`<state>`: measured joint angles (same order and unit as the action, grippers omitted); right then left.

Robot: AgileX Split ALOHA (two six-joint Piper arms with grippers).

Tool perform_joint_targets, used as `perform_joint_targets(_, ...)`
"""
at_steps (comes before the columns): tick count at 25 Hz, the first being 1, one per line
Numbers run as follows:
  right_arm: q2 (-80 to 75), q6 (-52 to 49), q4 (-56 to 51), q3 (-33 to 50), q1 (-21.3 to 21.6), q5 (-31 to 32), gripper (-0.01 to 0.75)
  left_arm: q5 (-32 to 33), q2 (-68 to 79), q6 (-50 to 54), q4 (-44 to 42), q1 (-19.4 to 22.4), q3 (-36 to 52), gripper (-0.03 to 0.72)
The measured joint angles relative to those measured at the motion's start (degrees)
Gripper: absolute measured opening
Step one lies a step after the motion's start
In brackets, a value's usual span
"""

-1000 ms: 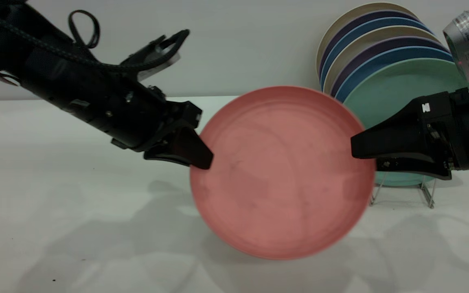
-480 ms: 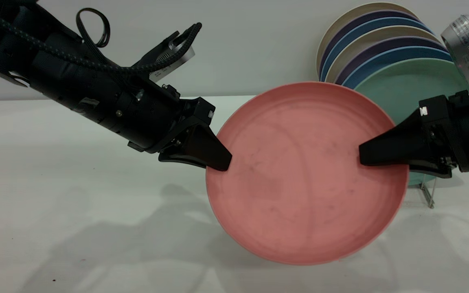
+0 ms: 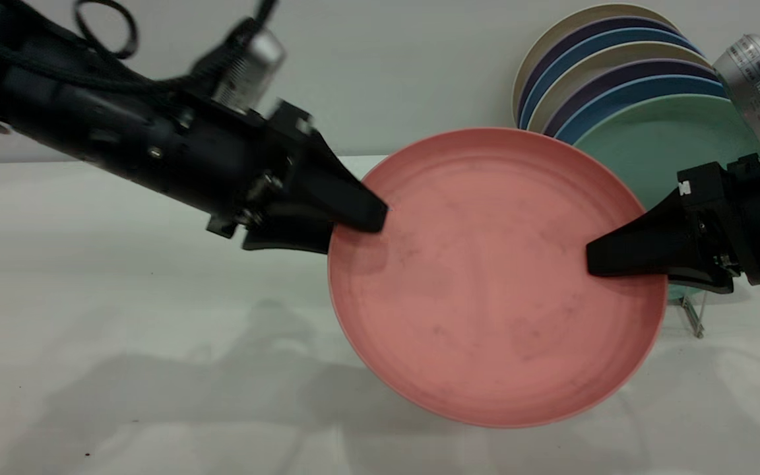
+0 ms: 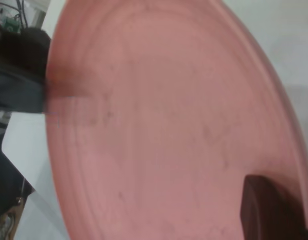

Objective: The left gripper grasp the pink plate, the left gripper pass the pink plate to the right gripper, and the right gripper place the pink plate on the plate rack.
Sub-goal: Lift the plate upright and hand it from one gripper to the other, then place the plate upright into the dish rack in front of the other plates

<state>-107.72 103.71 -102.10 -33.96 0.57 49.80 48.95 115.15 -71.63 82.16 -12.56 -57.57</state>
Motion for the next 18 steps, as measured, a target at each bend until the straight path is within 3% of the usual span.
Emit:
perform_joint_targets(2,0.0,1.41,0.0,0.0,0.0,0.13,0.053,3.17,0.0,-0.02,-0.86,2.74,0.0,0.691)
perform_joint_targets(5,0.0,5.02,0.07,-0.36,0.0,0.08,0.053,5.91,-0.12,1.01,-5.09,7.47,0.0,0.712)
perform_joint_targets(8,0.8,9.95,1.26,-1.79,0.0,-1.32,0.053,5.41,-0.19,4.04,-12.0,12.8,0.0,0.684)
perform_joint_targets(11,4.51,13.64,7.32,-4.26,0.0,-7.19,0.053,2.29,-0.28,9.01,-19.37,17.13,0.0,0.638)
perform_joint_targets(15,12.33,12.17,23.66,-7.35,0.0,-18.34,0.053,-1.73,-0.26,15.67,-27.93,20.55,0.0,0.571)
perform_joint_targets(18,16.79,7.39,35.73,-9.51,0.0,-22.4,0.053,-4.09,-0.29,18.86,-31.27,21.35,0.0,0.55)
